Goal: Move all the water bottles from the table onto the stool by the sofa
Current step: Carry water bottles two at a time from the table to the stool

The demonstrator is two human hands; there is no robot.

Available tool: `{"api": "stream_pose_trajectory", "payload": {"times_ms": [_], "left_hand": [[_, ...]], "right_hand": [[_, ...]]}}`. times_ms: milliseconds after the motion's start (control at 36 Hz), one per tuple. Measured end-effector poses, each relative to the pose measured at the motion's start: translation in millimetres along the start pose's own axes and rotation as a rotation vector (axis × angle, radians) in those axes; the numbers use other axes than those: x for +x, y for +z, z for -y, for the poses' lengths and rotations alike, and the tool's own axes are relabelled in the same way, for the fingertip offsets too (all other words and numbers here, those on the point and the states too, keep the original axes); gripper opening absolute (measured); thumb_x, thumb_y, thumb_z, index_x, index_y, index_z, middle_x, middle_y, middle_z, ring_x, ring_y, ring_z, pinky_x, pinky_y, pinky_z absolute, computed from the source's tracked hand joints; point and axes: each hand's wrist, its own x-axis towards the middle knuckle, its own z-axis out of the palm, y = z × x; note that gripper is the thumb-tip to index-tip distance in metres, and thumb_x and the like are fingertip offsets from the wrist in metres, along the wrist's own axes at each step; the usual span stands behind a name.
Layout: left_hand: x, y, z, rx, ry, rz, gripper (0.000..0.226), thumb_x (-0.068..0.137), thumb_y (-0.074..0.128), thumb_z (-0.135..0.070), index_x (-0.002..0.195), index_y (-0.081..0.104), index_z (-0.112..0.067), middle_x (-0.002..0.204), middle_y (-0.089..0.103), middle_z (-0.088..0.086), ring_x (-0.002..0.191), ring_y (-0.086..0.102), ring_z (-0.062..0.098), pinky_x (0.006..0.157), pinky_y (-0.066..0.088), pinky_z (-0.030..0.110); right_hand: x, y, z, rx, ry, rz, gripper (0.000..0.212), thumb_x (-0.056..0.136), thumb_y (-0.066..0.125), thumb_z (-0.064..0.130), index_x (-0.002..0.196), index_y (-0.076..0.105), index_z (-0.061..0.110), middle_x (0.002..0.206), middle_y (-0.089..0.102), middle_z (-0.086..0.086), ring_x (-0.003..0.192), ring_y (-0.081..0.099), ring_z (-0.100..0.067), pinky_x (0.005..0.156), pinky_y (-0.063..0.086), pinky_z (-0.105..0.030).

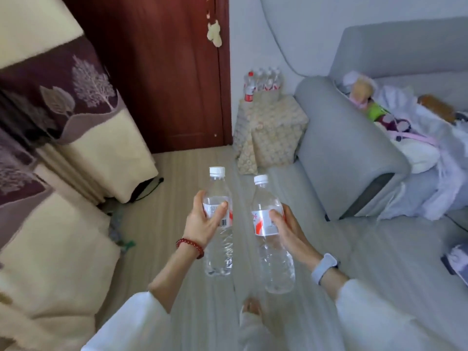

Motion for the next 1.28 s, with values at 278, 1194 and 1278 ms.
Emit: {"api": "stream_pose_trajectory", "payload": {"times_ms": [278,1194,1278], "left_hand": [[223.4,74.1,-59.1,0.0,0.039,0.057,0.063,0.082,0.058,-0.044,0.135,0.031,-0.026,0.072,0.039,-0.02,0.064,0.046,0.0,0.066,0.048,0.019],[882.4,292.7,-87.9,0.077,-0.141,0.237,0.081,0.058,0.084,-0.032,0.124,0.037,-0.032,0.113,0.05,-0.003,0.1,0.044,0.013,0.083,0.035,0.025],[921.3,321.4,-69.6,0.102,-0.152,0.263,0.076,0.06,0.084,-0.022,0.123,0.041,-0.021,0.109,0.049,-0.005,0.103,0.044,0.013,0.083,0.032,0.02]], "right_hand": [[220.7,-67.7,55.9,0.018,-0.027,-0.059,0.024,0.093,0.044,0.039,0.111,0.05,0.025,0.092,0.065,0.005,0.071,0.064,0.004,0.057,0.049,-0.012],[905.0,-216.9,105.4,-0.412,0.064,0.068,0.074,0.071,0.076,0.031,0.125,0.026,0.019,0.117,0.045,-0.001,0.1,0.053,-0.022,0.085,0.05,-0.037],[954.4,-223.4,85.1,-0.507,0.077,0.126,0.077,0.071,0.077,0.025,0.129,0.027,0.012,0.119,0.046,-0.006,0.103,0.05,-0.023,0.084,0.047,-0.033]]}}
